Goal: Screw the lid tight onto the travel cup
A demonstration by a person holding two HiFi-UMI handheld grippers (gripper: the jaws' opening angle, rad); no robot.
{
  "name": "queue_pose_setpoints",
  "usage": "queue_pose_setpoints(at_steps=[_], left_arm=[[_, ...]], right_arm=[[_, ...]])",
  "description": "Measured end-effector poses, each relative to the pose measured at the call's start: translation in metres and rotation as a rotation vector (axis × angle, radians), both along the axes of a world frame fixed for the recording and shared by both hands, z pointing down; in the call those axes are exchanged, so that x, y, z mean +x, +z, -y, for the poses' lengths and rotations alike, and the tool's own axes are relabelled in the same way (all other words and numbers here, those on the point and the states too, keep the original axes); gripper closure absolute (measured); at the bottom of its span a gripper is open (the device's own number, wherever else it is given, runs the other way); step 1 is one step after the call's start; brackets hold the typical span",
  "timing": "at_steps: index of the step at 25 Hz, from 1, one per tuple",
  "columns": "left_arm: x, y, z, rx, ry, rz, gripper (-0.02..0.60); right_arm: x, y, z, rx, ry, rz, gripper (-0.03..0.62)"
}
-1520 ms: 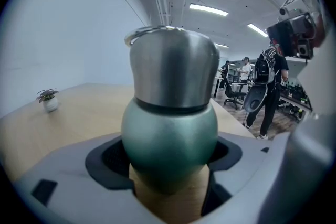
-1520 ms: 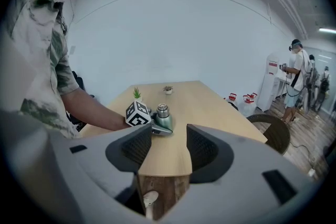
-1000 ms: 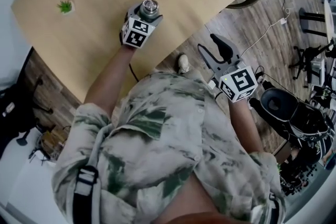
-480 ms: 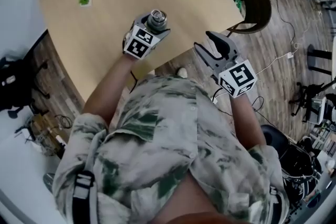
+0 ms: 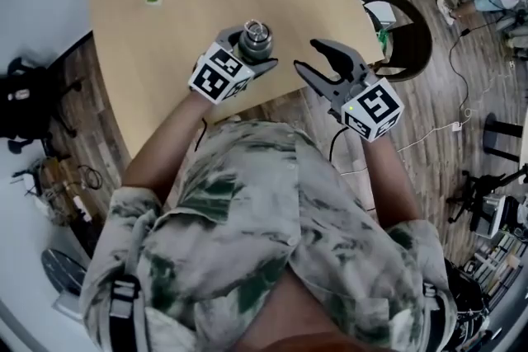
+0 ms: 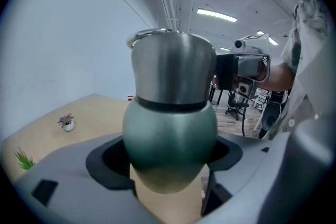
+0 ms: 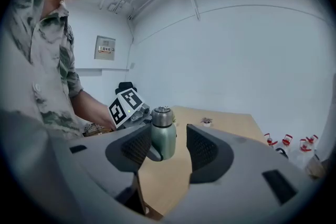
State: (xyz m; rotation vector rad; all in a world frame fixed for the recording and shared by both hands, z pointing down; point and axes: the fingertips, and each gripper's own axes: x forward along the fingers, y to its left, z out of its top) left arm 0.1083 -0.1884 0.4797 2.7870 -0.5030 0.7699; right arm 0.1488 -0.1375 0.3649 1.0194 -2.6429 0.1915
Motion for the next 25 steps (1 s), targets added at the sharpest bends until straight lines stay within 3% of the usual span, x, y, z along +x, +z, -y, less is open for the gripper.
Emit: queue_pose_setpoints(at_steps=[9, 16, 25], left_arm=[[0.004, -0.026, -0.017, -0.006, 0.021, -0.007, 0.199], [0.008, -0.034, -0.026, -0.006, 0.052, -0.012, 0.199], [0.013, -0.032, -0.033, -0.007, 0.089, -0.020, 0.199]], right_arm=[[-0.024, -0.023, 0.011, 0.000, -0.172, 0.054, 0.358], [-0.047, -0.029, 0.013, -0.005, -0.322, 0.035, 0.341], [-0.064, -0.022, 0.013, -0.017, -0.429, 0.019, 0.338]])
